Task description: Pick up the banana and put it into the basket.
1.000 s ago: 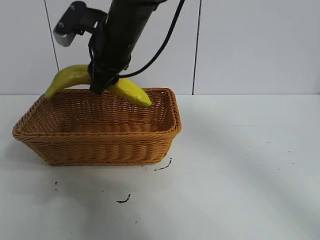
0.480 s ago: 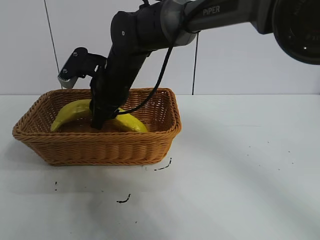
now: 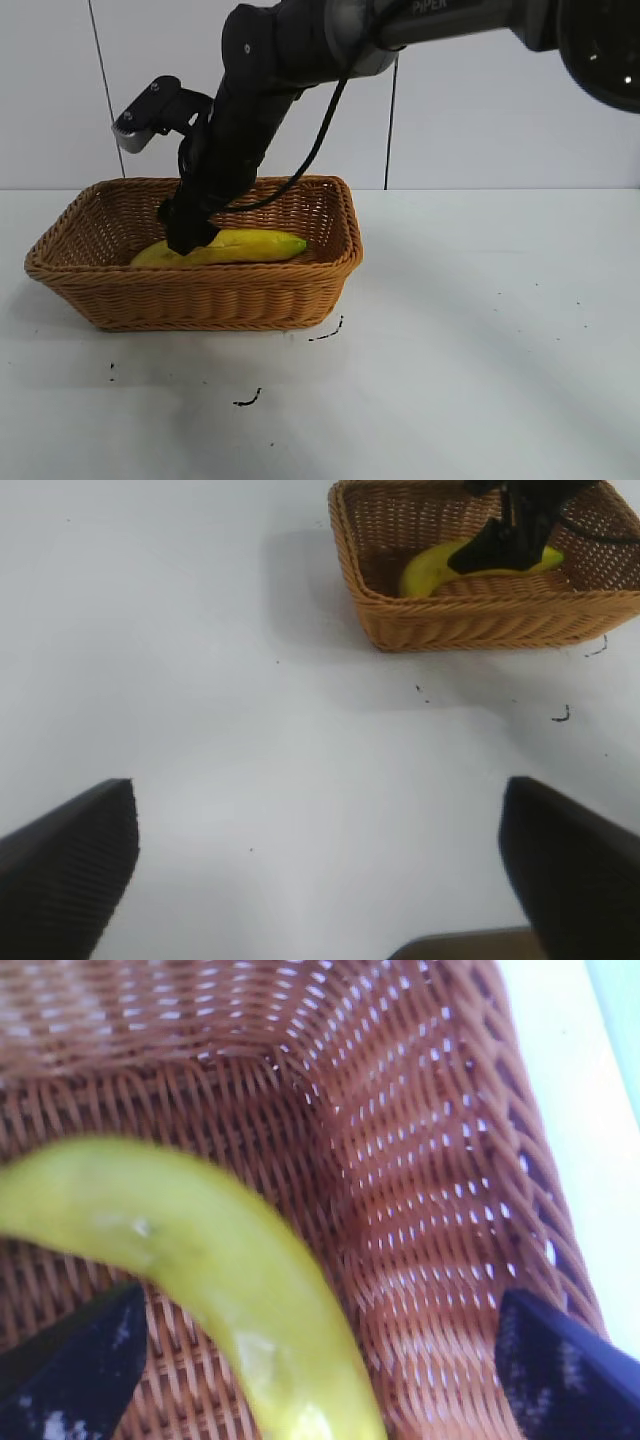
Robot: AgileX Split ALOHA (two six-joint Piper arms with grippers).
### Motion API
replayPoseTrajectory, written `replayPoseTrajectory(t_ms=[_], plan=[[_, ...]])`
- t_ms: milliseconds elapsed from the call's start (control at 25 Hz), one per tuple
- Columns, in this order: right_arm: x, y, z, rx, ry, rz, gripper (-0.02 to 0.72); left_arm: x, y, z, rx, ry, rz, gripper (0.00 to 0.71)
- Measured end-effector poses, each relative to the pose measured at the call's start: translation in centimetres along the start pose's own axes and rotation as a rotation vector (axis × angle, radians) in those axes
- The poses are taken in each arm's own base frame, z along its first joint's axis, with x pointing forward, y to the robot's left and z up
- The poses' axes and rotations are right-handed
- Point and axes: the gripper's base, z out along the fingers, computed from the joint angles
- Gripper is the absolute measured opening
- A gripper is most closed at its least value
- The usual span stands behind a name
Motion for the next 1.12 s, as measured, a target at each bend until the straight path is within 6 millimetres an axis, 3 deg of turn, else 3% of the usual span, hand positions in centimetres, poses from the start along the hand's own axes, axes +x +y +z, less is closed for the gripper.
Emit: replayPoseTrajectory(t_ms=[200, 360, 640, 880, 1120], plan=[[-1.5, -1.7, -5.3, 0.028, 0.003, 0.240, 0.689, 0.0, 0.0, 0.0, 0.000, 0.000, 0.000, 0.695], [0.0, -4.3, -7.2, 0.042, 0.061, 0.448, 0.689, 0.0, 0.0, 0.0, 0.000, 0.000, 0.000, 0.695], [7.2, -12.4, -8.7, 0.150, 0.176, 0.680, 0.689, 0.0, 0.0, 0.0, 0.000, 0.000, 0.000, 0.695], [15.6, -19.3, -11.7, 0.254, 0.266, 0.881, 0.689, 0.0, 0.0, 0.0, 0.000, 0.000, 0.000, 0.695], [21.3, -22.3, -14.2, 0.280, 0.345, 1.021, 0.689, 0.0, 0.0, 0.0, 0.000, 0.000, 0.000, 0.695]])
